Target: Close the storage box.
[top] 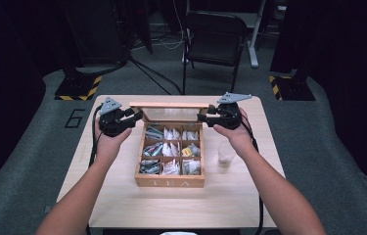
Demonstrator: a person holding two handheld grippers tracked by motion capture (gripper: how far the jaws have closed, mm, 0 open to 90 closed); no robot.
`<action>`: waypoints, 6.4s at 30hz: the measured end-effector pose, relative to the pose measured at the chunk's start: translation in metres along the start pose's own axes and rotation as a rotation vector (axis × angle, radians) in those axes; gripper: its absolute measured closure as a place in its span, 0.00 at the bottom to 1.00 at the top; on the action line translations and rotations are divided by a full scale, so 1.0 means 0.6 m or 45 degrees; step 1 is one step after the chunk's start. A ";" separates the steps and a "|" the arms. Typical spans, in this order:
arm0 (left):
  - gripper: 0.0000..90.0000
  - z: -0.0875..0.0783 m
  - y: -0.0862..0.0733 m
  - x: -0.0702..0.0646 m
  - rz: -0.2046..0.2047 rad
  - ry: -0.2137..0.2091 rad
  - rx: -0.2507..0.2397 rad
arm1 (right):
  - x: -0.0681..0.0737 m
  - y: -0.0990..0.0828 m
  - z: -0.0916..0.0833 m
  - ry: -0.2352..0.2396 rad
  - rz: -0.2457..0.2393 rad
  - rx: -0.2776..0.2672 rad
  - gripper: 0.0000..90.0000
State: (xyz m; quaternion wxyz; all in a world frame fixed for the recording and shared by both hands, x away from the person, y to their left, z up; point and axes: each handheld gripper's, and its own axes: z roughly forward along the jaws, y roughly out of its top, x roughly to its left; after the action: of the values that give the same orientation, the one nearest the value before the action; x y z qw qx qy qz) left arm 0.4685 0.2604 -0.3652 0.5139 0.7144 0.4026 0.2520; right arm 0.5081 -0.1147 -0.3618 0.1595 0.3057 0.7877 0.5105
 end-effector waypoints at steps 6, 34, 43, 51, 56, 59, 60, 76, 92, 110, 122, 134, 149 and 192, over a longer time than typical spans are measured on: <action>0.68 -0.007 -0.007 -0.005 0.009 -0.005 0.011 | 0.021 0.010 -0.030 0.038 -0.025 -0.057 0.54; 0.65 -0.027 -0.040 -0.019 0.012 -0.037 0.043 | 0.078 -0.006 -0.086 0.057 -0.096 -0.069 0.58; 0.64 -0.036 -0.052 -0.024 0.011 -0.057 0.028 | 0.081 -0.024 -0.088 0.064 -0.079 -0.044 0.61; 0.63 -0.057 -0.058 -0.034 0.058 -0.073 0.008 | 0.089 -0.038 -0.092 0.070 -0.102 -0.044 0.62; 0.62 -0.071 -0.061 -0.043 0.098 -0.077 0.000 | 0.096 -0.045 -0.094 0.056 -0.120 -0.039 0.62; 0.62 -0.078 -0.065 -0.046 0.096 -0.082 -0.011 | 0.099 -0.050 -0.094 0.057 -0.117 -0.044 0.62; 0.62 -0.081 -0.066 -0.048 0.096 -0.083 -0.014 | 0.099 -0.052 -0.094 0.057 -0.118 -0.045 0.62; 0.62 -0.098 -0.106 -0.061 0.118 -0.096 -0.013 | 0.123 -0.096 -0.095 0.025 -0.143 -0.056 0.61; 0.62 -0.103 -0.143 -0.069 0.107 -0.100 -0.033 | 0.132 -0.133 -0.092 0.025 -0.132 -0.056 0.60; 0.62 -0.109 -0.173 -0.076 0.106 -0.114 -0.008 | 0.143 -0.163 -0.088 0.026 -0.096 -0.027 0.60; 0.62 -0.111 -0.189 -0.083 0.101 -0.109 -0.004 | 0.147 -0.179 -0.084 0.027 -0.086 -0.009 0.61; 0.62 -0.110 -0.212 -0.084 0.117 -0.113 0.015 | 0.154 -0.198 -0.078 0.014 -0.104 0.010 0.60; 0.62 -0.115 -0.232 -0.088 0.116 -0.136 0.048 | 0.158 -0.219 -0.073 0.025 -0.109 0.055 0.60; 0.56 -0.131 -0.236 -0.047 -0.020 -0.077 0.038 | 0.145 -0.227 -0.091 -0.004 0.021 0.046 0.51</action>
State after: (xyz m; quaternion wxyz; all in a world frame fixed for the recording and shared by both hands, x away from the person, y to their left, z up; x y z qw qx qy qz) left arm 0.3473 0.2999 -0.4693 0.5169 0.7262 0.3962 0.2201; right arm 0.3677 -0.1369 -0.4561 0.1508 0.3160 0.7940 0.4969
